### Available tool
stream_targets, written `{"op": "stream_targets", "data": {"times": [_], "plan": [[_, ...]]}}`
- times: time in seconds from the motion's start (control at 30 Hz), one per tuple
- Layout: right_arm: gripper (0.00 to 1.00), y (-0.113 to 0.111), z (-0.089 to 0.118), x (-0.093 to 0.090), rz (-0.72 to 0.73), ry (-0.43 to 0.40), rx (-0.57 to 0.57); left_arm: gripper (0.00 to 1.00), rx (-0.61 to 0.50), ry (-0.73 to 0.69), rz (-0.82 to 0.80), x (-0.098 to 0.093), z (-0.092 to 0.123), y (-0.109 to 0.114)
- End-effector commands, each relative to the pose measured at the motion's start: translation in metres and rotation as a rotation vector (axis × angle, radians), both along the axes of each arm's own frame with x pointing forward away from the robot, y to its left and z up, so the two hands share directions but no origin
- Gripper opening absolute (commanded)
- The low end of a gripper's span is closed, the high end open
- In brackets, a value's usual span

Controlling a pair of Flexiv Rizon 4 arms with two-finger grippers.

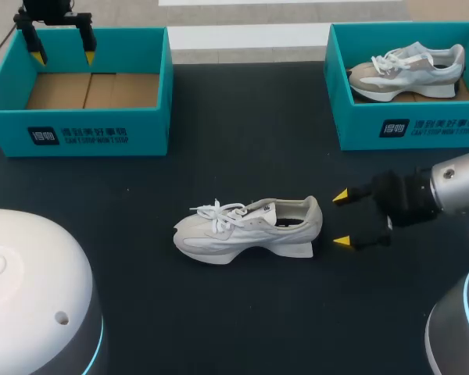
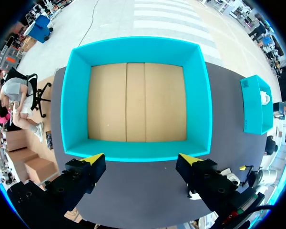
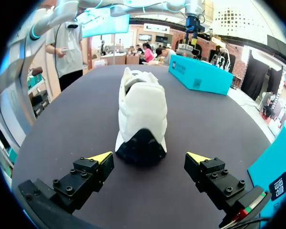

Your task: Take the shoe out of the shoebox, open the shoe tongue, remove and reinsert the insole, then place the shoe into the shoebox

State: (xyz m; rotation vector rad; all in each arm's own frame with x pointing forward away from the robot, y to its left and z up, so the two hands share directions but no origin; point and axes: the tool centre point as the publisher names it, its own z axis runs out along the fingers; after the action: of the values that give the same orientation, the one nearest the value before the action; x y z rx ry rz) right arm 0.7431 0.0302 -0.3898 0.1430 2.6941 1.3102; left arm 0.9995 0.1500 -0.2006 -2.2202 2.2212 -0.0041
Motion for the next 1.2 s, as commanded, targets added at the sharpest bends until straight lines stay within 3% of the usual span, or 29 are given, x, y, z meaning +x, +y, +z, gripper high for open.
{"op": "stream_targets", "data": {"times": [0.03,1.2], "plan": [[1.0,0.015,-0.007,-0.001,-0.045,-0.023,0.007,1.0,0.001,0.001,0.0,0.0,0.0,0.0],[1.0,0.085,-0.027,-0.001,0.024,0.0,0.081,1.0,0.001,0.001,0.0,0.0,0.0,0.0]]}}
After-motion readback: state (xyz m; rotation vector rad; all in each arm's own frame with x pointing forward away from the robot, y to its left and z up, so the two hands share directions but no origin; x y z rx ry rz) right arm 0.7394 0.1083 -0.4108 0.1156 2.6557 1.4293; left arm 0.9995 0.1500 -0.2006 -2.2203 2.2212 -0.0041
